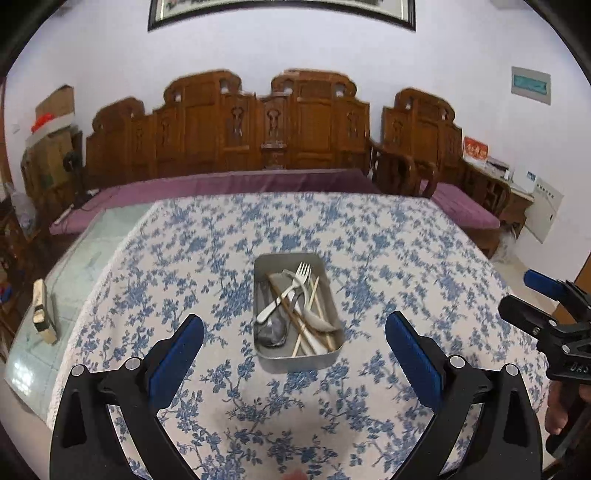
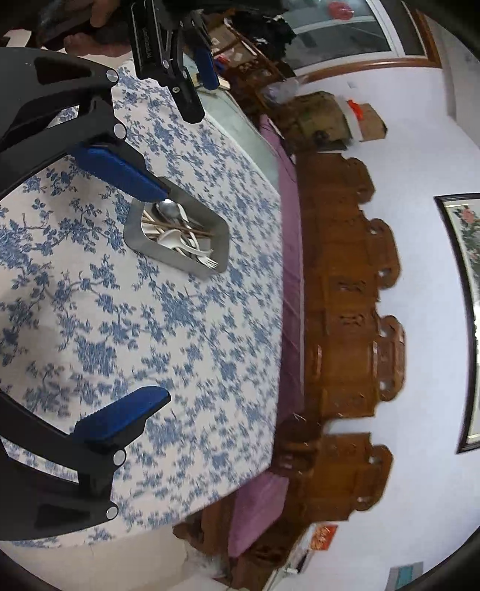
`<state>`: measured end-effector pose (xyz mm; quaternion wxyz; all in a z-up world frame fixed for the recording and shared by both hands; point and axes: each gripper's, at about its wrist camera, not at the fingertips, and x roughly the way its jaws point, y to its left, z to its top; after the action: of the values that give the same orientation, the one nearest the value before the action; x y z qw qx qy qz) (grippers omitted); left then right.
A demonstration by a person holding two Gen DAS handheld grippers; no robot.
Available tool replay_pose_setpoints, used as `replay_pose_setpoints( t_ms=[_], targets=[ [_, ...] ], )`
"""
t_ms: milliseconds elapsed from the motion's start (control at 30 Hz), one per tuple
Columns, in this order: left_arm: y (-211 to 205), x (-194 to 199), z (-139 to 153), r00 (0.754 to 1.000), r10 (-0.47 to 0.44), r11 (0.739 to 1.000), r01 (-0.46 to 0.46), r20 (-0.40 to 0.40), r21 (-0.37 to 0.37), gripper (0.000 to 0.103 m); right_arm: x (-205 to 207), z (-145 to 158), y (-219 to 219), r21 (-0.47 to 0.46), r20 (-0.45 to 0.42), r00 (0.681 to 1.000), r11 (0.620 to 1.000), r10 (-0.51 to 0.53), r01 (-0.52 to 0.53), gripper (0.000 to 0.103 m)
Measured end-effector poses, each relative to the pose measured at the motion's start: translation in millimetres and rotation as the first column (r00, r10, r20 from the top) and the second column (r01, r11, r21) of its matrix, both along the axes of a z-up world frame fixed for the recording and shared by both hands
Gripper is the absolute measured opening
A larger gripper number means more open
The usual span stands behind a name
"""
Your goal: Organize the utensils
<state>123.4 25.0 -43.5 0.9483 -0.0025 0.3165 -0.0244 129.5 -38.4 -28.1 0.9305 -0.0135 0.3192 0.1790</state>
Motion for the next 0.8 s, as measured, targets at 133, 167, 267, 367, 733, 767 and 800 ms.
replay_pose_setpoints(
  t_ms=[133,167,267,367,733,767,800],
  targets=[
    [-11.9,-14.1,16.7,0.999,-0.013,1.0,0.014,0.035,-0.009,0.095,-24.0,21.9,-10.5,0.008,0.072,0.997,1.0,-0.022,0.022,0.1],
    [-14.9,-18.5,22.6,0.999,-0.019,1.0,0.019,0.049,-0.008,0.095,-29.8,28.8,-13.0,0.013,0.093,0.995,1.0,-0.027,0.026,0.1],
    [-20.3,-29.9,38.4,0.996,-0.019,1.0,0.02,0.085,-0.008,0.095,-41.2,46.6,-18.2,0.027,0.14,0.989,0.999,-0.04,0.036,0.1],
    [-23.8,-39.0,49.0,0.994,-0.016,1.0,0.017,0.107,-0.008,0.095,-50.6,60.0,-21.9,0.035,0.176,0.983,0.998,-0.05,0.045,0.1],
    [-27.2,-55.1,60.7,0.989,-0.017,1.0,0.02,0.146,-0.016,0.095,-59.9,69.1,-25.2,0.041,0.2,0.977,0.997,-0.07,0.063,0.1],
    [-27.6,-56.0,60.9,0.989,-0.016,1.0,0.018,0.147,-0.016,0.095,-59.8,69.1,-25.5,0.041,0.201,0.977,0.997,-0.073,0.066,0.1],
    [-27.7,-55.6,61.1,0.989,-0.016,1.0,0.018,0.148,-0.017,0.095,-59.4,69.3,-25.4,0.041,0.202,0.977,0.997,-0.074,0.067,0.1]
  ],
)
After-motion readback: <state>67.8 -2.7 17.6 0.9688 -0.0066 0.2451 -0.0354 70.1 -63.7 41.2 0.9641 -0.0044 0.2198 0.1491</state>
